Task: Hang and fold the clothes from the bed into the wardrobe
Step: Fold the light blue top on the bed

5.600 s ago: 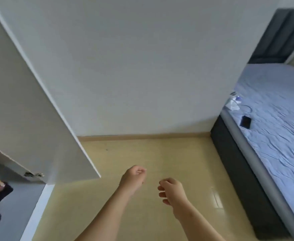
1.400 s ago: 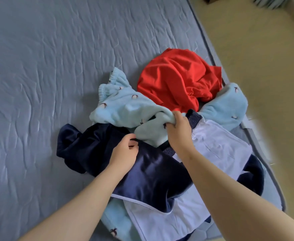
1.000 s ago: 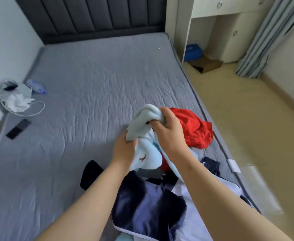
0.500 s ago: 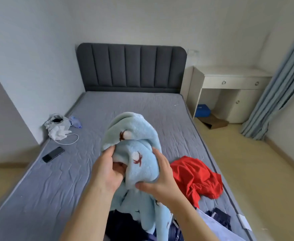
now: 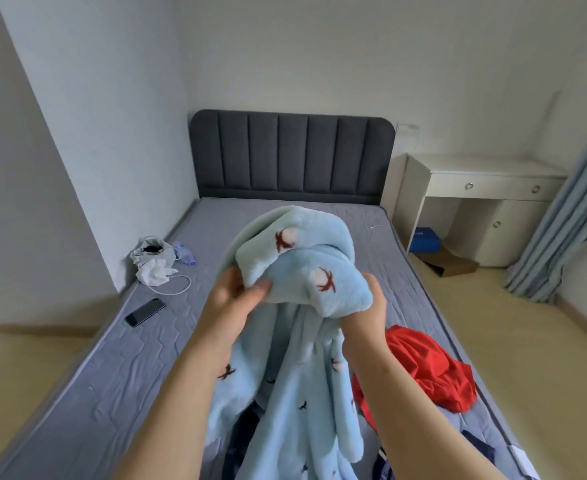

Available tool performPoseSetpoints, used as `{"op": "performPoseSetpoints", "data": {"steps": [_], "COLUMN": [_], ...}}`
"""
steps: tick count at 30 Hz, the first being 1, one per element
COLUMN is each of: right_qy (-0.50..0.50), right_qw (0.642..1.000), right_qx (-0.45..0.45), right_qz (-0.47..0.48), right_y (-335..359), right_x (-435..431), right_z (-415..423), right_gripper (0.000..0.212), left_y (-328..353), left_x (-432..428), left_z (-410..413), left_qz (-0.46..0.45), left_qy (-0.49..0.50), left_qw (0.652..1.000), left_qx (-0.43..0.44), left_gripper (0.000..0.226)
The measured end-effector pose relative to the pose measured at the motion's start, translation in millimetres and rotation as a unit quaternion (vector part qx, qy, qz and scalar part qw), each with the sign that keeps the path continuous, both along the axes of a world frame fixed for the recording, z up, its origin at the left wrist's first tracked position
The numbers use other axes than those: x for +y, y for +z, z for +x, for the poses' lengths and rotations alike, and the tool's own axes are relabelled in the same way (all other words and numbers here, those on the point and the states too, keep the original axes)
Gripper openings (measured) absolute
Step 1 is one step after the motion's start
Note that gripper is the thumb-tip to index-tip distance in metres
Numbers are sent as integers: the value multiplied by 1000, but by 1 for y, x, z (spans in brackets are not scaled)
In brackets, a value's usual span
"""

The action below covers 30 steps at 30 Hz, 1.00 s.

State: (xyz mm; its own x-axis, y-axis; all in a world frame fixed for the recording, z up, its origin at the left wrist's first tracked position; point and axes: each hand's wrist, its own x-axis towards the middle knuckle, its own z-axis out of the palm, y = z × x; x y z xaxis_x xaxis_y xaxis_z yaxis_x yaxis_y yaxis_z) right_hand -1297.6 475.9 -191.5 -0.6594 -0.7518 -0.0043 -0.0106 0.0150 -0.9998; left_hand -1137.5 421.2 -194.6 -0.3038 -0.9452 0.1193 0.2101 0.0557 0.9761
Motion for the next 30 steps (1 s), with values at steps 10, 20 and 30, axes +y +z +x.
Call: {"op": "performPoseSetpoints", "data": {"steps": [10,20,30], "right_qy": [-19,29,124], "right_qw": [980,929,963], "right_qx": [-182,-342,-213], "right_qz": [-73,-136,-113], "right_y": [41,48,-8], "right_x": [-10,-24,-10], "right_z": [13,24,-9], "right_gripper": [26,16,82], "left_y": [-56,-42,5], "left_x": [-12,14,-31], "left_z": [10,-32,-39], "left_qz": [-64,201,296], "left_qy": [2,-128,-47], "left_qw": [982,971,943], "left_qx": [-178,-34,142], "left_gripper": [121,32,27]}}
